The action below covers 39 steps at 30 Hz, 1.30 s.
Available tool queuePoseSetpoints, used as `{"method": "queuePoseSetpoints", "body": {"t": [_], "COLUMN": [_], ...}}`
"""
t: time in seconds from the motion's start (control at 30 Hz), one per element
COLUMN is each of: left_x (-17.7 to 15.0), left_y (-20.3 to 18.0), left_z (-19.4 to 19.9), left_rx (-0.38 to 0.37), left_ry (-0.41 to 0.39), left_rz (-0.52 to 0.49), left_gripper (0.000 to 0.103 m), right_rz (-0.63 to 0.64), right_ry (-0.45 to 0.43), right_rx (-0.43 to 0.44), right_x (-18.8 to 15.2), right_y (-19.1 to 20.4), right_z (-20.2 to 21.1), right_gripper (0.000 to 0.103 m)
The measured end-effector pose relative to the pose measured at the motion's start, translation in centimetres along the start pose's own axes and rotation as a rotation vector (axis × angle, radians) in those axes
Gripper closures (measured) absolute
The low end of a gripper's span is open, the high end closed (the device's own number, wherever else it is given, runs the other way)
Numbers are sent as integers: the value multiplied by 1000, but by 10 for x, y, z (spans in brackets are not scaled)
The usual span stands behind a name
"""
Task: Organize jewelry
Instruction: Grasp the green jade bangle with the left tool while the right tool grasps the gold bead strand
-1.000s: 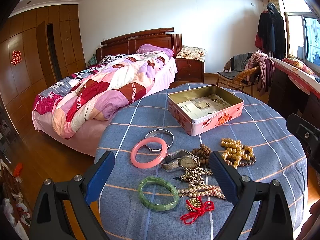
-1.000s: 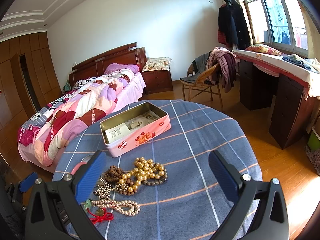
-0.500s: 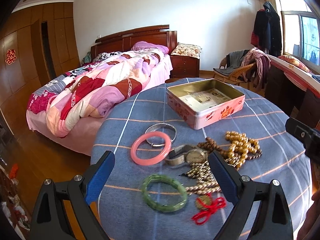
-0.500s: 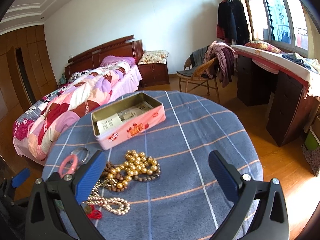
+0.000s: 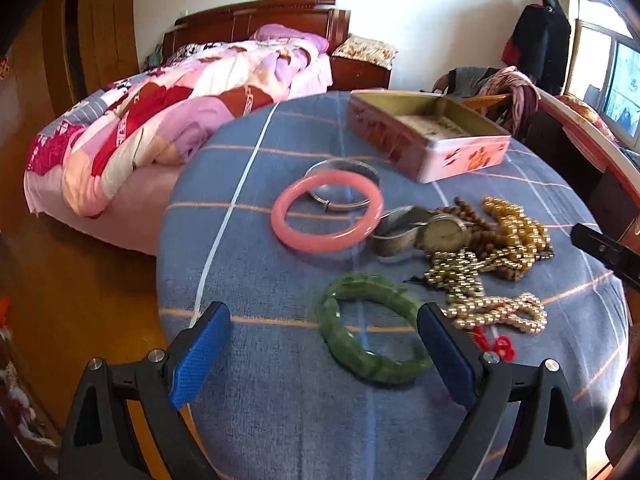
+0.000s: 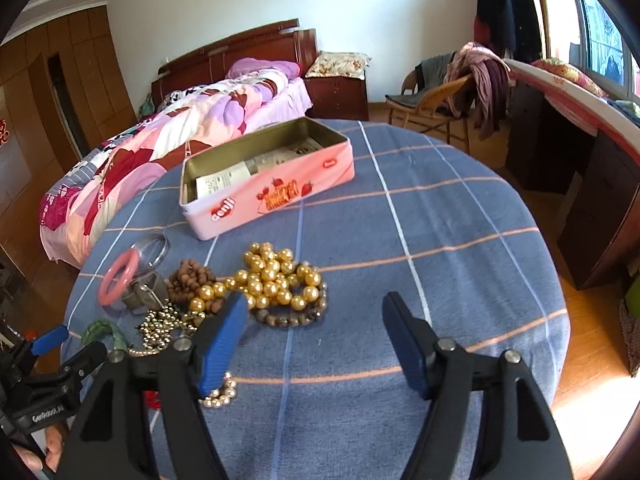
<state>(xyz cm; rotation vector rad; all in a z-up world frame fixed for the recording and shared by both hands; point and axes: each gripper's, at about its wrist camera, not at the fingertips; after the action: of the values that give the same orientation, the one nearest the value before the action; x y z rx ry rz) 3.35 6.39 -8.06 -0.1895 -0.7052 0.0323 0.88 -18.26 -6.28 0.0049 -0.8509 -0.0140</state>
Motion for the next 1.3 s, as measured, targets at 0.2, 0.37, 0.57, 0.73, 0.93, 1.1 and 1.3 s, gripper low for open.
{"method": "queuePoseSetpoints", "body": {"t": [0.2,0.37,0.57,0.73,0.93,1.1,1.3], "left_x": [-3,2,2,13,38,41,41], "left_y": [-11,-14,-20,-26,-24,-24,-26], "left_z": [-6,-10,-2,20,35,32,29], "left_rx": [50,2,-58,-117,-183,-184,-198], "left_ry": [-32,17,-20,-113,-174,-173,-167], "left_rz": [-83,-135,-153,-150,-89,-80,-65], "left_gripper": [37,95,97,97,97,97,97], "right_rz": [-27,-28,-36,-17,72,-3,-65], "right_ry": [11,29,72,131,143,70,-36], "right_rx": [0,24,112,203,215,256,261], "right_x": [-1,3,14,23,28,29,45], "right_y": [-10,-14,-17,-3,15,-4,-22], "right_z": [-4,-12,-31,-56,-64,-39,-13], "right_gripper": [31,31,31,31,62,89,89]}}
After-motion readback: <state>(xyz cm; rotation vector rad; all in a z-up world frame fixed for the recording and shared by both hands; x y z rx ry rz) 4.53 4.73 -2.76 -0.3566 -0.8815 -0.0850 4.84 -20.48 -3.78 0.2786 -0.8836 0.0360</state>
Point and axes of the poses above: each gripper's, at about its wrist camera, not at the fingertips, and z roughly against the way its jaws point, y to its left, x to its top, and after that the axes turned 11 degrees about z, right-handed
